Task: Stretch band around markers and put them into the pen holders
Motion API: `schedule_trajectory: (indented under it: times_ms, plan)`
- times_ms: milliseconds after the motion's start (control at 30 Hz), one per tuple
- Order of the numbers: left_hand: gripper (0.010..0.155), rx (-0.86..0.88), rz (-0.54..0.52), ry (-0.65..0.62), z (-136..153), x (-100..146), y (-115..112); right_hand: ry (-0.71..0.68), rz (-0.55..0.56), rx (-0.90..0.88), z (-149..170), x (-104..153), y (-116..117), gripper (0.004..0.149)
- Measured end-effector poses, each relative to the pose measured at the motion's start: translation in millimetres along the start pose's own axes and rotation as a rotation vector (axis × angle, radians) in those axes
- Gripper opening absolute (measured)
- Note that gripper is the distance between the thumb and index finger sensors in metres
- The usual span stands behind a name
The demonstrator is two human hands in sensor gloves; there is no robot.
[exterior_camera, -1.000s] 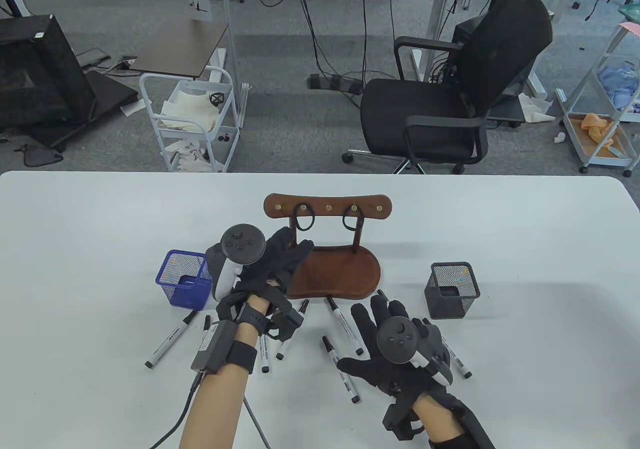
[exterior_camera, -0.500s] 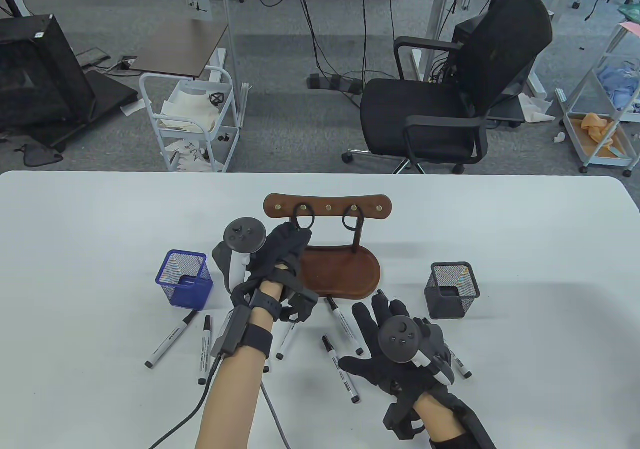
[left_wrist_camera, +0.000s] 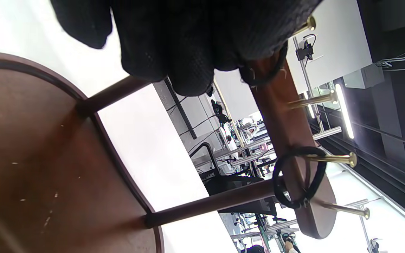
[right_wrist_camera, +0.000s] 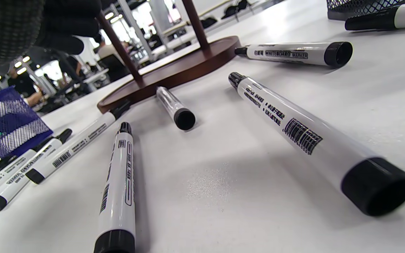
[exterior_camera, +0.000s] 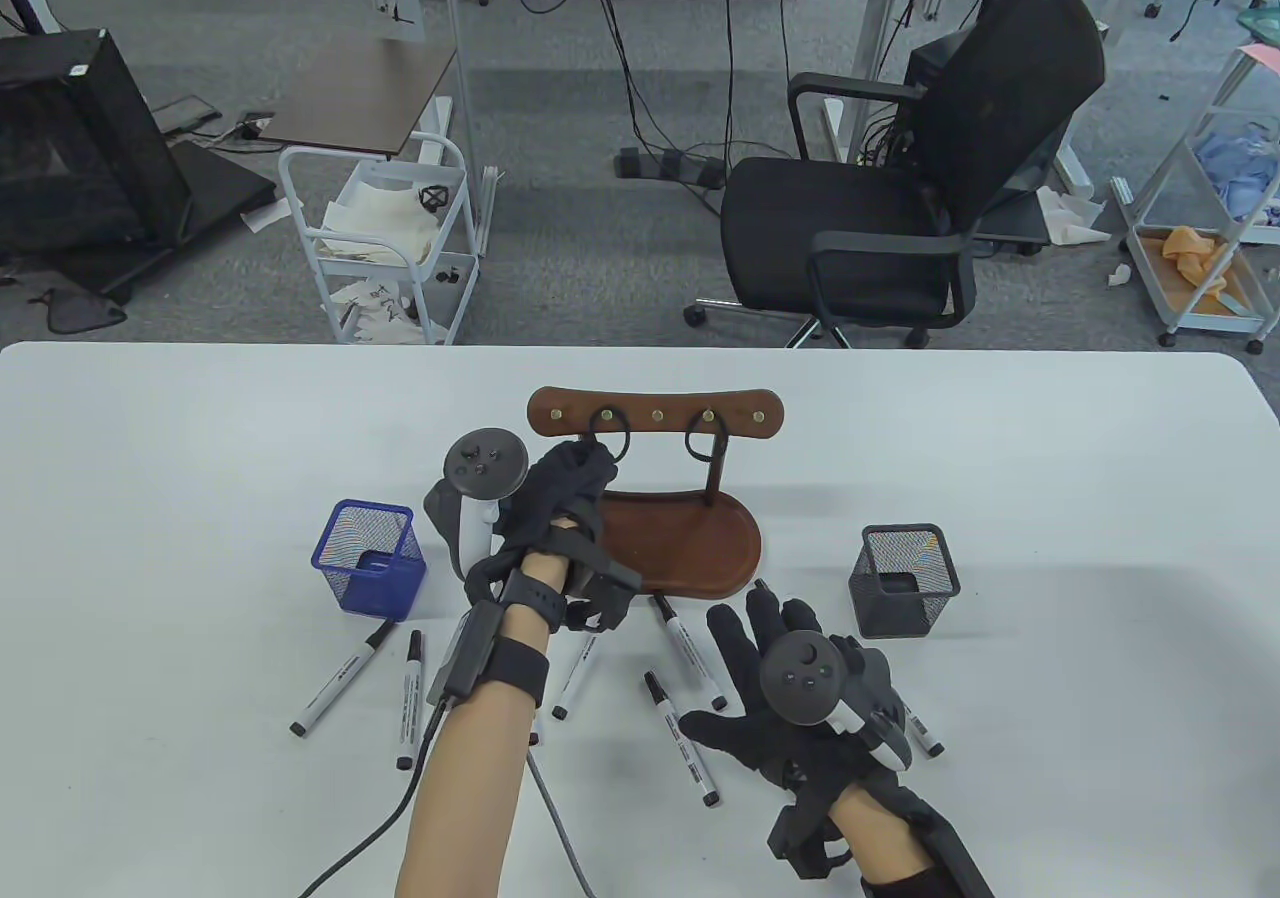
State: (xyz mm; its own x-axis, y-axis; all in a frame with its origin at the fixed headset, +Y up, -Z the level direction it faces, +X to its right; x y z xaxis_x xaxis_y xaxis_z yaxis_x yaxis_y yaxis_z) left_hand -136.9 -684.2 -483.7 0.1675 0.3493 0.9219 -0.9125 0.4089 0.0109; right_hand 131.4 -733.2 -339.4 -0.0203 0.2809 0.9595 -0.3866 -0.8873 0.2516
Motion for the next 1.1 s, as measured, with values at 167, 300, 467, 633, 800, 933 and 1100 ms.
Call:
schedule_trajectory:
  times_ms: [167, 300, 467, 633, 800, 933, 1100]
  plan:
    - [0.044, 0.005, -0.007, -0.021, -5.3, 4.1, 6.4, 0.000, 0.001, 0.001, -0.2, 0.0, 0.1, 0.096]
    - [0.043, 0.003, -0.006, -0.044, -11.1, 8.8, 11.5, 0.001, -0.002, 0.005, -0.8, 0.5, 0.2, 0.096]
    - [0.043, -0.005, 0.002, -0.089, -21.5, 18.3, 17.5, 0.004, -0.003, 0.005, -0.8, 0.5, 0.2, 0.096]
    - [0.042, -0.015, 0.006, -0.137, -31.0, 29.1, 21.8, 0.005, -0.003, 0.005, -0.9, 0.6, 0.1, 0.096]
    - [0.041, -0.035, 0.043, -0.195, -37.4, 41.0, 20.7, 0.006, -0.002, 0.004, -1.2, 0.5, -0.1, 0.096]
    - [0.041, -0.070, 0.091, -0.237, -37.7, 53.9, 15.1, 0.007, 0.000, 0.001, -1.3, 0.6, -0.8, 0.095]
    - [0.041, -0.120, 0.156, -0.290, -35.2, 72.8, 7.9, 0.011, 0.006, -0.007, -0.8, 0.0, -1.5, 0.094]
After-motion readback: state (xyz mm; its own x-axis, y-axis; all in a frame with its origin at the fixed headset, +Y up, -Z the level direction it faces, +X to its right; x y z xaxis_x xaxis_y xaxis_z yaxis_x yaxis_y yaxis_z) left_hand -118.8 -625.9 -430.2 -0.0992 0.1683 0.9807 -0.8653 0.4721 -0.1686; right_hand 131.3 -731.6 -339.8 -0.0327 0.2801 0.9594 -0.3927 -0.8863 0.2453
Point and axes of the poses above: the tracker on the back of each hand, its own z axis roughly to the little-finger side, its own x axis roughly from the fingertips to the wrist, y = z × x, the point moved 3 cm from there along -x, roughly from the wrist to the fingertips, and after that the axes turned 15 degrees about y, right-handed, at the moved point
